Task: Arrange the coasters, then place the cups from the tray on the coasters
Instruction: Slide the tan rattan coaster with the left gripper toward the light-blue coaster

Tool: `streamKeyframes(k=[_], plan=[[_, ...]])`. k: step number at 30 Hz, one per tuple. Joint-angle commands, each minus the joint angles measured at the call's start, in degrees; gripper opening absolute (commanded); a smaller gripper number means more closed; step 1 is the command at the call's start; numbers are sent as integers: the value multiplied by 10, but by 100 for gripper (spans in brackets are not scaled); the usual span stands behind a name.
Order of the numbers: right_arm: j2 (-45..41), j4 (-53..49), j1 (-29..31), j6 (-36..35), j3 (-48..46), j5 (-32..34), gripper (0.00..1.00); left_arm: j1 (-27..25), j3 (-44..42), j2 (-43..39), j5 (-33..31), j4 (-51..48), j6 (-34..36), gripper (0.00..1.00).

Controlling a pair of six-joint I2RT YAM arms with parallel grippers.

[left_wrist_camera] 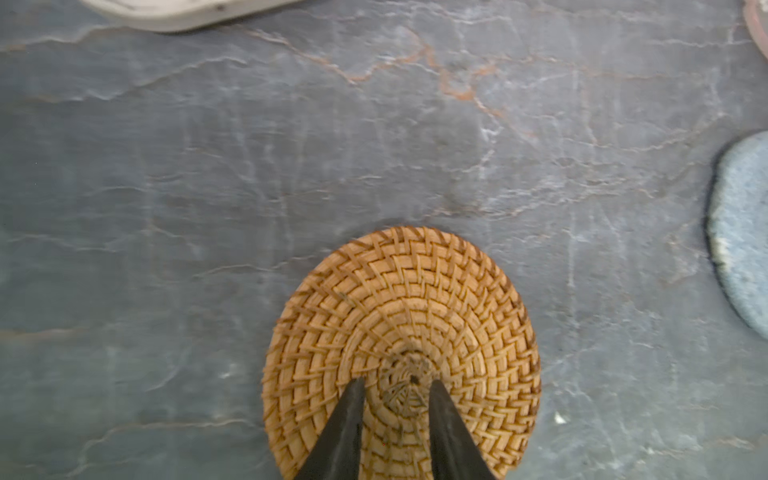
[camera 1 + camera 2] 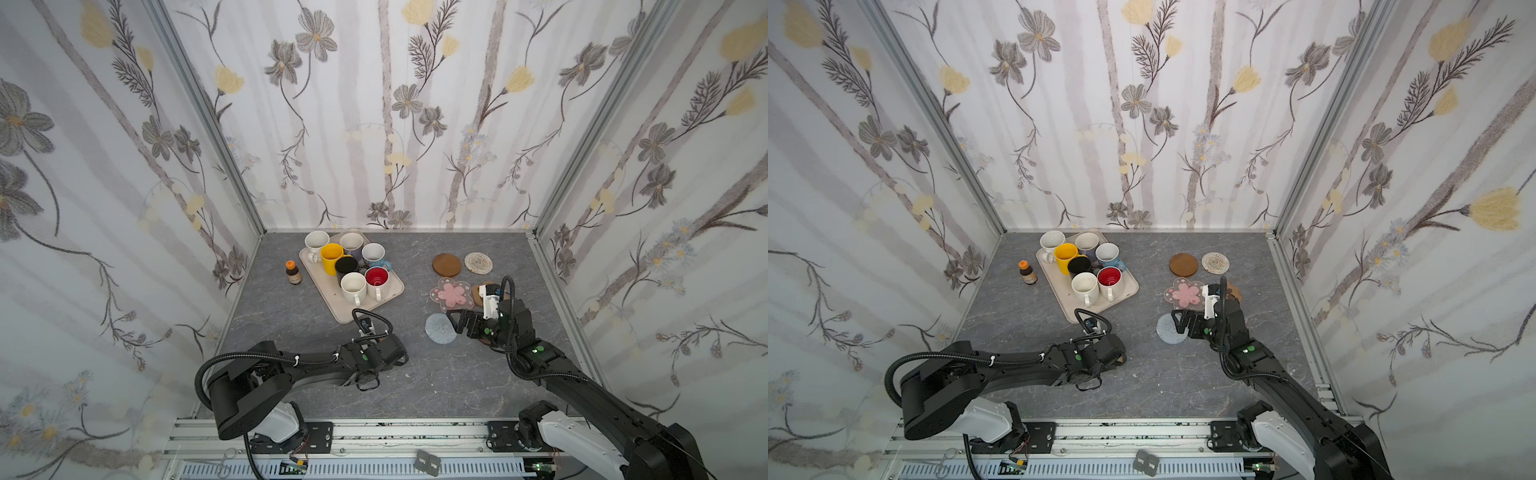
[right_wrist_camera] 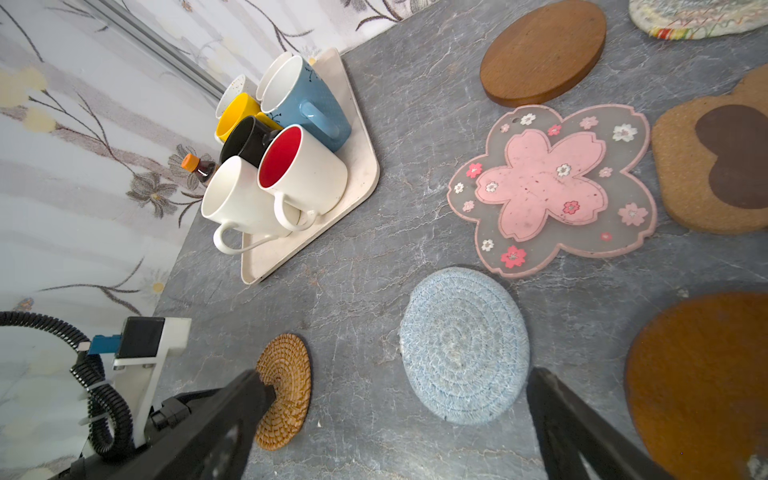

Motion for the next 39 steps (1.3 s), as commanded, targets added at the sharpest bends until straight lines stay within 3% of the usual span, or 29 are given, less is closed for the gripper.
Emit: streamKeyframes(k=[1,17,26,35,39], plan=[[-5,0,-18,-7,2,-5,100,-22,22,40,94,4,0,29],[-27,-20,-104,-30,-4,-51,100,-101,183,203,137,18,25,28],[-28,-24,-110,-35,-1,-52,100,-105,212,217,142,19,34,28],[-23,-36,-111,-44,11,-57,100,-101,227,185,119,17,52,51],[-26,-40,-110,-47,17,-54,100,-96,244,165,99,17,67,54]])
